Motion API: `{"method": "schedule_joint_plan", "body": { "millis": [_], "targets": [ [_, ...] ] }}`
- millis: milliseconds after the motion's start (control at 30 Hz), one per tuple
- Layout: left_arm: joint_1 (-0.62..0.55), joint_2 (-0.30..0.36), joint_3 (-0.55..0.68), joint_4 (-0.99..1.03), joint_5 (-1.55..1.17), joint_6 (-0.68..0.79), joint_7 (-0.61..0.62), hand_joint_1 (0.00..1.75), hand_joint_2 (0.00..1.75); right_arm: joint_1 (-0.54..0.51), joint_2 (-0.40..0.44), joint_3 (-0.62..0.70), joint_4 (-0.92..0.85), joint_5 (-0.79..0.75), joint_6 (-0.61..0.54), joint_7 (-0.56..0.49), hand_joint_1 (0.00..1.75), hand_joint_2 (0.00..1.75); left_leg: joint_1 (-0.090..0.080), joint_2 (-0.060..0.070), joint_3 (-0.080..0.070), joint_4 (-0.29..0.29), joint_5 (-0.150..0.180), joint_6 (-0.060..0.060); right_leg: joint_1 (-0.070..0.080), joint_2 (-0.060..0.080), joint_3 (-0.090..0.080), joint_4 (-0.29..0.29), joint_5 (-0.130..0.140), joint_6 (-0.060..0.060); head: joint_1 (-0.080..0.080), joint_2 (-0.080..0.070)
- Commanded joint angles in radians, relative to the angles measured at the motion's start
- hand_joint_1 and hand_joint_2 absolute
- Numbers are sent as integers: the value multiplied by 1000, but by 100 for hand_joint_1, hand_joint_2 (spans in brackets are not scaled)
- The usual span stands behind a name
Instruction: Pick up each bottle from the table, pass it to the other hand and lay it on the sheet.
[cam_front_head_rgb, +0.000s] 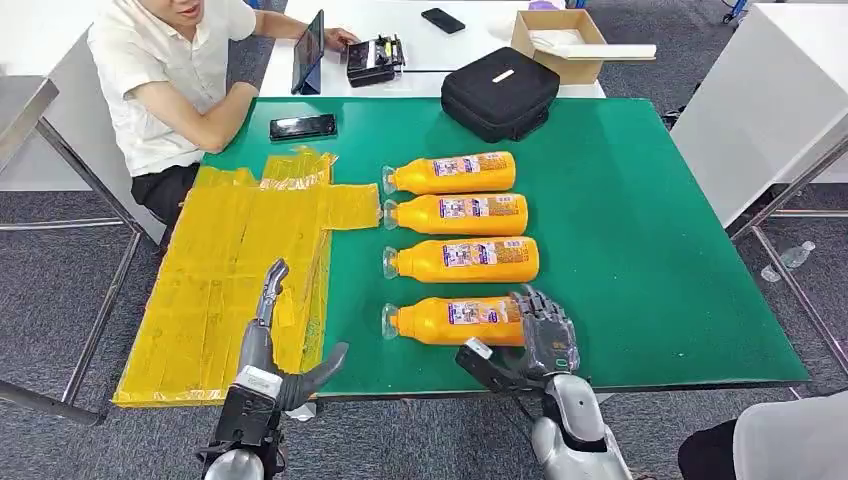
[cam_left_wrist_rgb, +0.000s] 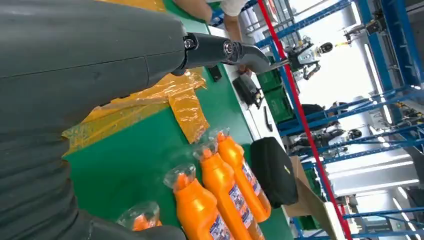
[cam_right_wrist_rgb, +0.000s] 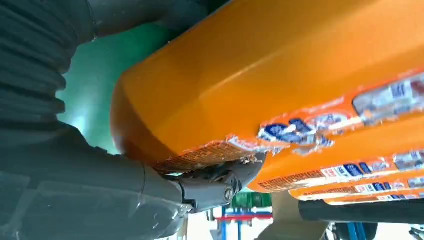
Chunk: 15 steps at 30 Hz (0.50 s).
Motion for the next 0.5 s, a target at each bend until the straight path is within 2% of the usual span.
{"method": "schedule_joint_plan", "body": {
  "millis": [33, 500],
  "targets": [
    [-46, -27, -29, 79, 7, -2, -5, 0, 175, -10, -13, -24, 118, -60, 26, -27, 175, 175, 0, -2, 3, -1, -1, 0, 1, -3, 5, -2, -1, -3, 0, 0],
    [-46, -27, -33, 72, 23, -4, -14, 0, 175, -11, -19, -49, 138, -128, 31, -46, 175, 175, 0, -2, 4, -1, 0, 0, 1, -3, 5, -2, -1, -3, 0, 0]
  ]
}}
